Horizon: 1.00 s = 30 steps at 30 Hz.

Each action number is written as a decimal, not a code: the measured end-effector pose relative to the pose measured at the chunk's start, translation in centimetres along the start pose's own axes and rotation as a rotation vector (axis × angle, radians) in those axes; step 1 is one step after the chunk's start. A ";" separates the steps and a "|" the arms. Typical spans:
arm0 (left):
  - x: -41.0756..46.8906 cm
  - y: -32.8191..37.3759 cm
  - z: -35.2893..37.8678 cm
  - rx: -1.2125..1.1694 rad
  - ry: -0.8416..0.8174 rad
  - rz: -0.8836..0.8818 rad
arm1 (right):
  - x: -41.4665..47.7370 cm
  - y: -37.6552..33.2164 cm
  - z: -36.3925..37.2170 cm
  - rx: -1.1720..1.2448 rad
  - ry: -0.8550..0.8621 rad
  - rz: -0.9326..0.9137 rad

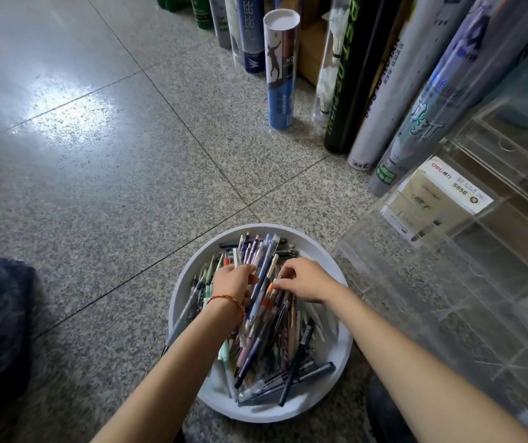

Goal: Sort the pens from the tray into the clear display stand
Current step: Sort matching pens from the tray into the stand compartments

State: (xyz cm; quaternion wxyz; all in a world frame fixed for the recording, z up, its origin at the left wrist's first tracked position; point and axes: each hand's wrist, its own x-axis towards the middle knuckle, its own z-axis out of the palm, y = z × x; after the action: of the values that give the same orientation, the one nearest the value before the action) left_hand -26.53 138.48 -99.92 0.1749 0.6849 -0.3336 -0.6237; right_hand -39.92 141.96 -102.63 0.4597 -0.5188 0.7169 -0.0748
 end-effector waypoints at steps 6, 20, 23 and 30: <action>-0.3 0.2 0.4 0.095 -0.033 0.062 | 0.1 -0.1 -1.8 0.349 0.041 0.007; -0.7 -0.2 0.8 0.189 -0.108 0.140 | 0.6 1.1 -1.3 0.455 0.092 0.026; -0.4 -0.3 1.0 0.194 -0.115 0.136 | 0.7 1.2 -0.6 0.467 0.046 0.047; 0.3 -0.7 1.0 0.209 -0.098 0.124 | 1.0 1.2 0.1 0.447 0.056 0.061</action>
State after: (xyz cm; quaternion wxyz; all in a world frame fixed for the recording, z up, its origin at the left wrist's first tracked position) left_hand -27.32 138.90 -100.75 0.1244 0.6460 -0.4469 -0.6062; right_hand -40.66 141.75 -103.98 0.5454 -0.3796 0.7104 -0.2321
